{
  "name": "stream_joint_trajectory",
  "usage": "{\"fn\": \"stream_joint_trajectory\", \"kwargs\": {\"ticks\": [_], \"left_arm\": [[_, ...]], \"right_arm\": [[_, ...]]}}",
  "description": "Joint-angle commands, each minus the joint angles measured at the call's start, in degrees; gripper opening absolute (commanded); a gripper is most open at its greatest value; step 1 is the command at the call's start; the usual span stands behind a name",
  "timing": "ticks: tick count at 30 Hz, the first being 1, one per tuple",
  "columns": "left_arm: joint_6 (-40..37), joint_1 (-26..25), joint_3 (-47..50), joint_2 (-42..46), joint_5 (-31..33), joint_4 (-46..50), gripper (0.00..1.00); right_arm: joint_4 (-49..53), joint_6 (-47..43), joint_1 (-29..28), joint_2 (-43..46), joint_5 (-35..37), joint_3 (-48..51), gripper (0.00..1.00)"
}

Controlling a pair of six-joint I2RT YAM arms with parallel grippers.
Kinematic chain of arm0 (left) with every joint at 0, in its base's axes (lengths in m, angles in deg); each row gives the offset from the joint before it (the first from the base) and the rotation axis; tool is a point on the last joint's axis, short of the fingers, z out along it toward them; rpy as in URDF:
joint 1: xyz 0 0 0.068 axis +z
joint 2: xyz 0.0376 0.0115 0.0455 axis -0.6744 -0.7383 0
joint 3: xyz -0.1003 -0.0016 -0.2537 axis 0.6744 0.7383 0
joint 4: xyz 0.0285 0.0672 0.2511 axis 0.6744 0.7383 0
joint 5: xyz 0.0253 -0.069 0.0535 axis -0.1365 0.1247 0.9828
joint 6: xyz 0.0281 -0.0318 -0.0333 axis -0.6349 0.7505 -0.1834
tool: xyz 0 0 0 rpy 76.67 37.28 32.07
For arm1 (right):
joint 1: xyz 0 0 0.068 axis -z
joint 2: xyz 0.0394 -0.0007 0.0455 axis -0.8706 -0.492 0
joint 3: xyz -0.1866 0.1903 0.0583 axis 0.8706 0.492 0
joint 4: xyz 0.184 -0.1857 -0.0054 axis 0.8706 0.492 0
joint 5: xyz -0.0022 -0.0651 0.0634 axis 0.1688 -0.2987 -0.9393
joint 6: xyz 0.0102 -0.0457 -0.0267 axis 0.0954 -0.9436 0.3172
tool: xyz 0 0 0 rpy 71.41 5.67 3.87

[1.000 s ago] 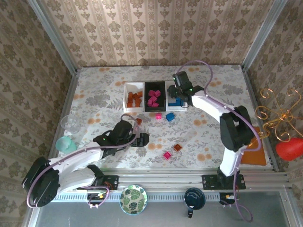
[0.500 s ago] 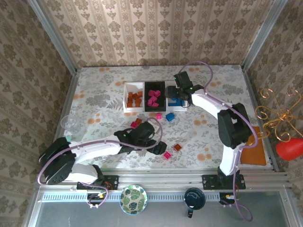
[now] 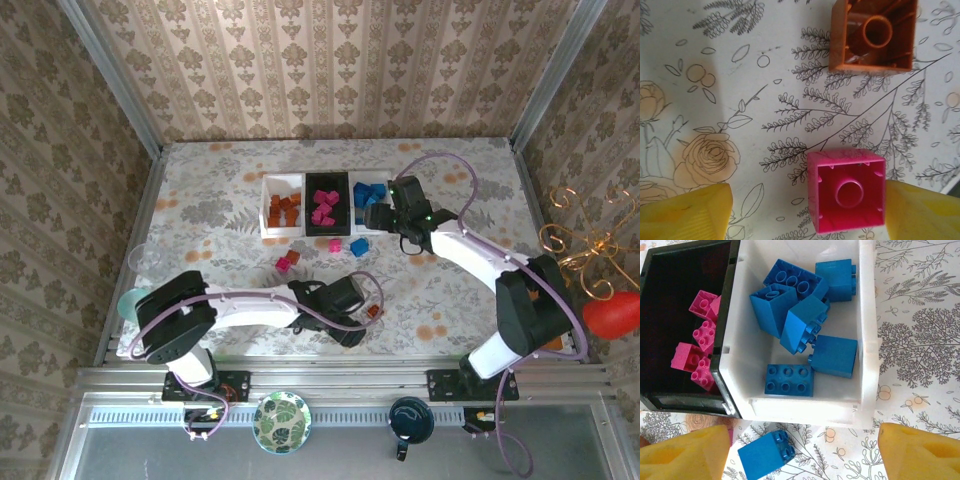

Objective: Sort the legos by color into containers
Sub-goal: Pick up the lego from the middle-left of the table, then place the lego in the container.

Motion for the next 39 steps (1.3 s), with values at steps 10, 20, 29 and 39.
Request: {"fn": "stream_joint_trajectory", "kwargs": {"ticks": [10, 20, 29, 39], "left_arm": [[-2.7, -1.8, -3.3, -2.7, 2.3, 3.4, 0.48], [-0.5, 9.8, 3.0, 11.2, 6.6, -0.7, 0.36], [-0.6, 29.5, -3.1, 11.3, -0.1, -9.4, 0.37], [-2.4, 36.0, -27.6, -11.1, -2.2, -4.6, 0.37]], "right_arm": [[-2.3, 2.0, 0.5, 3.3, 1.0, 1.5, 0.8], [-4.0, 3.6, -0.3, 5.7, 0.0, 5.4, 0.8], [-5.2, 5.5, -3.5, 8.9, 1.1, 12.2, 0.8], [-1.9, 6.1, -9.4, 14.6, 1.6, 18.7, 0.8]]}}
